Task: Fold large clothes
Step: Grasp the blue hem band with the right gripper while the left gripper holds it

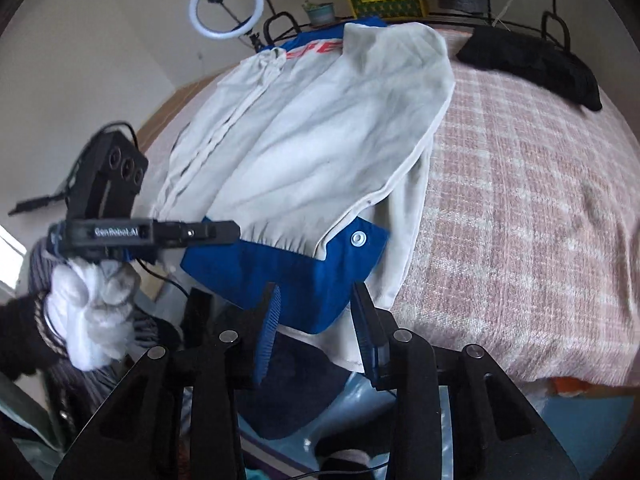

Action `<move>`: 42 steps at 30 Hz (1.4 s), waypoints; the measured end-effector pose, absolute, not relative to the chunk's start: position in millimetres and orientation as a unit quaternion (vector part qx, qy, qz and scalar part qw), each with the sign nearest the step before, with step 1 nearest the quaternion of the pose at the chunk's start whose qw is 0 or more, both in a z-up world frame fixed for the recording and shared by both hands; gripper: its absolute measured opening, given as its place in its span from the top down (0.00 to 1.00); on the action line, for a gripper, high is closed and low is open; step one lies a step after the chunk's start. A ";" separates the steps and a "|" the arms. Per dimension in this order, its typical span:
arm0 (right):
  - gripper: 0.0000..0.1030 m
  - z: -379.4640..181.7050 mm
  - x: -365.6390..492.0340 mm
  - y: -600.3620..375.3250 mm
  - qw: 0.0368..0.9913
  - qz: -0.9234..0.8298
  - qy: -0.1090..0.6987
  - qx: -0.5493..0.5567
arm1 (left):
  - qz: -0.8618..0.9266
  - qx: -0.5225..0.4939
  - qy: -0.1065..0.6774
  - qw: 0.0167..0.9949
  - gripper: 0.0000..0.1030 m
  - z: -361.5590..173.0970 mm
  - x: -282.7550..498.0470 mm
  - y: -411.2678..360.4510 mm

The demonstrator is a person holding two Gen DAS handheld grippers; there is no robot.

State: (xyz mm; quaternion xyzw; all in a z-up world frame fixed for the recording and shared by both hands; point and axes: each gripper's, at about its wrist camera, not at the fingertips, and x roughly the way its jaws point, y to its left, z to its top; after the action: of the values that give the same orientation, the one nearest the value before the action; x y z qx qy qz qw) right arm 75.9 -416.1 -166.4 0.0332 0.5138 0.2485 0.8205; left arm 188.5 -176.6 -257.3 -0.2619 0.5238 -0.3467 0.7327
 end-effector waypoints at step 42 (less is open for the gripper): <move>0.97 -217.2 90.9 -440.6 0.740 0.289 0.555 0.247 | -0.371 -0.271 0.521 0.719 0.96 -256.6 173.0 -191.6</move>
State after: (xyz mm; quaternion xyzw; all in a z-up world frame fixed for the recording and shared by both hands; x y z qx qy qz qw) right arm 90.9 -440.6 -217.2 0.2466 0.5551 0.2888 0.7400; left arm 173.0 -191.6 -256.6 -0.2706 0.5212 -0.3708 0.7195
